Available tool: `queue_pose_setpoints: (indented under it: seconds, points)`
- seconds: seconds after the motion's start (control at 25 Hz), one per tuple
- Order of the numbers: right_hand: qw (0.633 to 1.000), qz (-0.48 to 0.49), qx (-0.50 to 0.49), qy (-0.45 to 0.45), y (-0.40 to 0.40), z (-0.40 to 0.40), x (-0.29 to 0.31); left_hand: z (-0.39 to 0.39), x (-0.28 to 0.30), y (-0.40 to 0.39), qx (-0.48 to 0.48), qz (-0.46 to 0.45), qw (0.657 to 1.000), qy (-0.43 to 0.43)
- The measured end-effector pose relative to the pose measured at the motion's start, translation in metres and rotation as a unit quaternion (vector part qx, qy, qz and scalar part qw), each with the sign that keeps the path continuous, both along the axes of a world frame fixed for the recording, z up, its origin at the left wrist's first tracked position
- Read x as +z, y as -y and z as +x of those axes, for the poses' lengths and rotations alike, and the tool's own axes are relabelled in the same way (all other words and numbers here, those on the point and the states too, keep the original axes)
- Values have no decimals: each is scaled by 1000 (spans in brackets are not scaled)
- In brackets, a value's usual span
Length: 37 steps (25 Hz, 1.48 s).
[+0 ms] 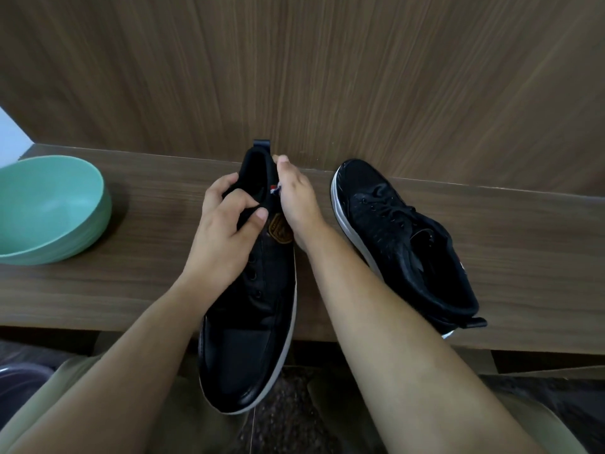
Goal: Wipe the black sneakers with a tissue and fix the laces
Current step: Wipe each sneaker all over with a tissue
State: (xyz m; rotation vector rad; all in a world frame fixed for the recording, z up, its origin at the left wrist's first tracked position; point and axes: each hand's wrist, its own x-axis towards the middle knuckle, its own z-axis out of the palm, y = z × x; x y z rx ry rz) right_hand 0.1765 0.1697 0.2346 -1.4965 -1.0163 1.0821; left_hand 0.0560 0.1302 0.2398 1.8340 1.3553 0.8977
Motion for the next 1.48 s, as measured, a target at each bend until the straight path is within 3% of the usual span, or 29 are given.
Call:
queue_pose_setpoints:
  seconds: [0.12,0.32,0.4,0.52,0.72,0.88,1.08,1.32,1.48]
  points:
    - [995,39,26,83,25,-7,-6,-7,2,-3,42,-30,997,63]
    - [968,100,120,199,141,-25,-17,-16,1,-9,51,-77,984,154]
    - [965,128,115,196,132,-21,-20,-15,0,-9,34,-85,980,175]
    - [981,75,76,164,52,-4,-13,-15,-2,-8,18,-102,974,201]
    - [980,-26,55,192,-31,1,-1,-14,-1,-9,28,-88,974,206]
    - [986,-7,61,154,9,-9,1,-12,-2,-10,36,-72,980,184]
    - [961,56,132,238,118,-30,-4,-10,-3,-9,29,-70,980,184]
    - [967,61,18,247,46,-22,-1,-4,0,-6,6,-70,984,167]
    - [967,30,56,245,66,-25,-12,-3,-5,-9,18,-43,990,131]
